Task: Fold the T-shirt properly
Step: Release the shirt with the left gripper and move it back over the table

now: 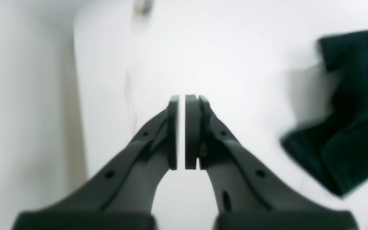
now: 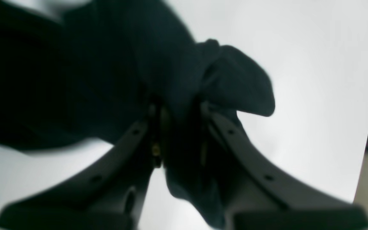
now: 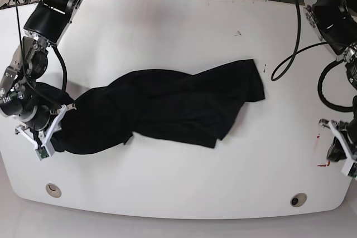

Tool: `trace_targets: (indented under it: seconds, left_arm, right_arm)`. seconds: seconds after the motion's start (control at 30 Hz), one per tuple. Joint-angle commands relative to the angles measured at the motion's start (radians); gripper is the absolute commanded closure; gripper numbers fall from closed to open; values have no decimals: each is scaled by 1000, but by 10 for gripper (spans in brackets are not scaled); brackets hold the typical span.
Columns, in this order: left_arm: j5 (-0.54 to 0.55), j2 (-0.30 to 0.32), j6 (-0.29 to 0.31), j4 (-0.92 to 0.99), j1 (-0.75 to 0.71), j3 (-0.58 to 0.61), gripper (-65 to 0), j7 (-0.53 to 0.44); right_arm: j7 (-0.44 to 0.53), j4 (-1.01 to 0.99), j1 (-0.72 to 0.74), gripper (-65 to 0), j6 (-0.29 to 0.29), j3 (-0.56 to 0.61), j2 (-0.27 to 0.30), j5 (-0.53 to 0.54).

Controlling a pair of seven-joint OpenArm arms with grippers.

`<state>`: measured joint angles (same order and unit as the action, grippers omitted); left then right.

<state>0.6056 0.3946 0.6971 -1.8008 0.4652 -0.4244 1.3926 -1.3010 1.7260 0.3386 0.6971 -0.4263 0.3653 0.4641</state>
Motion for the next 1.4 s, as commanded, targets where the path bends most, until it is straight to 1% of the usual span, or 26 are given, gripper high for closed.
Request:
trace_targets:
  seconds: [0.0, 0.07, 0.13, 0.4, 0.47, 0.67, 0.87, 1.07, 1.1, 1.17, 1.27, 1.33, 1.37]
  left_arm:
    - [-1, 16, 1, -20, 23, 11, -17, 4]
    - [0, 19, 1, -21, 37, 26, -17, 4]
    - [4, 25, 1, -13, 58, 57, -19, 4]
    - [15, 41, 1, -23, 65, 91, -25, 4]
    - [23, 58, 1, -32, 88, 98, -16, 4]
    - [27, 59, 1, -40, 84, 126, -14, 4]
    - [48, 39, 1, -71, 63, 174, -15, 4]
    - [55, -8, 1, -56, 61, 216, -21, 4]
    - [49, -28, 1, -30, 67, 228, -40, 4]
    - [37, -64, -50, 14, 74, 247, -76, 3]
    - [13, -108, -117, 68, 75, 266, -141, -42]
    - [-6, -136, -148, 97, 68, 278, -188, -70]
    - [-17, -147, -154, 107, 64, 285, -211, -84]
  right_arm:
    - [16, -1, 25, -147, 1, -7, 17, 12]
    - [15, -10, 40, -164, 1, -5, 18, 13]
    - [17, -45, 71, -162, 1, 12, 17, 22]
    - [35, -102, 101, -111, 1, 36, 14, 21]
    - [41, -122, 120, -93, 1, 30, 16, 20]
    - [51, -126, 131, -94, 1, 30, 14, 19]
    - [24, -82, 147, -102, 1, 20, 23, 22]
    - [15, -65, 143, -102, 1, 17, 26, 24]
    - [16, -68, 145, -97, 1, 18, 24, 21]
    - [16, -73, 144, -91, 1, 19, 19, 18]
    - [16, -76, 139, -87, 1, 17, 11, 15]
    - [16, -76, 134, -85, 1, 15, 6, 15]
    - [17, -76, 132, -83, 1, 14, 3, 13]
